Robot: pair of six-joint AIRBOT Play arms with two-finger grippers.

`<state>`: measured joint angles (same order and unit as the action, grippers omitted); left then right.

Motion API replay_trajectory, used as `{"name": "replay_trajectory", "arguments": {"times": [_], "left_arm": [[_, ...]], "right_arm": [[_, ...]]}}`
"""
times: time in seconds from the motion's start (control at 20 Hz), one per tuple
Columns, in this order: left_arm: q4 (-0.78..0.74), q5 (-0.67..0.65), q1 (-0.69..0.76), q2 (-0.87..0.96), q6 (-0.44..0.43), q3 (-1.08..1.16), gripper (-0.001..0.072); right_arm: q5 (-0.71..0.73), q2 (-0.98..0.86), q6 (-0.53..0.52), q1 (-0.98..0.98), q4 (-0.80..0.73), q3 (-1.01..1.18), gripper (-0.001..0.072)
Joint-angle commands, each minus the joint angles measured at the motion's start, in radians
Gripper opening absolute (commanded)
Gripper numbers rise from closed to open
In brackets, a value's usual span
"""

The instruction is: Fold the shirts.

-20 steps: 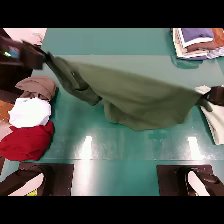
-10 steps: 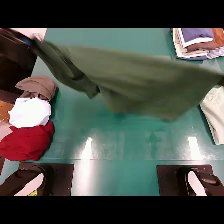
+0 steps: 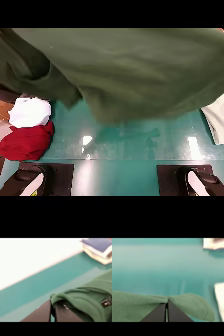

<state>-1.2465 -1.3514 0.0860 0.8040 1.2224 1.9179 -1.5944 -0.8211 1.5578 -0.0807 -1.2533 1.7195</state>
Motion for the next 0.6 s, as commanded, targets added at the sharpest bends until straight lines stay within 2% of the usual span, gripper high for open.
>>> {"name": "replay_trajectory", "arguments": {"times": [0.0, 0.2, 0.4, 0.55], "left_arm": [[-0.003, -0.042, 0.000, 0.068, 0.001, -0.137, 0.0023], [-0.002, -0.031, 0.000, 0.290, 0.000, -0.412, 0.0024], [-0.001, 0.147, 0.000, 0.565, -0.001, -0.541, 0.0024], [0.019, 0.304, 0.000, 0.689, 0.000, -0.535, 0.0024]], "right_arm": [[-0.152, -0.169, 0.021, 0.000, 0.004, 0.012, 0.0014], [-0.105, -0.336, -0.015, 0.026, 0.002, -0.213, 0.0014], [0.089, -0.501, -0.051, 0.089, 0.003, -0.397, 0.0014], [0.205, -0.607, -0.051, 0.129, 0.002, -0.393, 0.0013]]}}
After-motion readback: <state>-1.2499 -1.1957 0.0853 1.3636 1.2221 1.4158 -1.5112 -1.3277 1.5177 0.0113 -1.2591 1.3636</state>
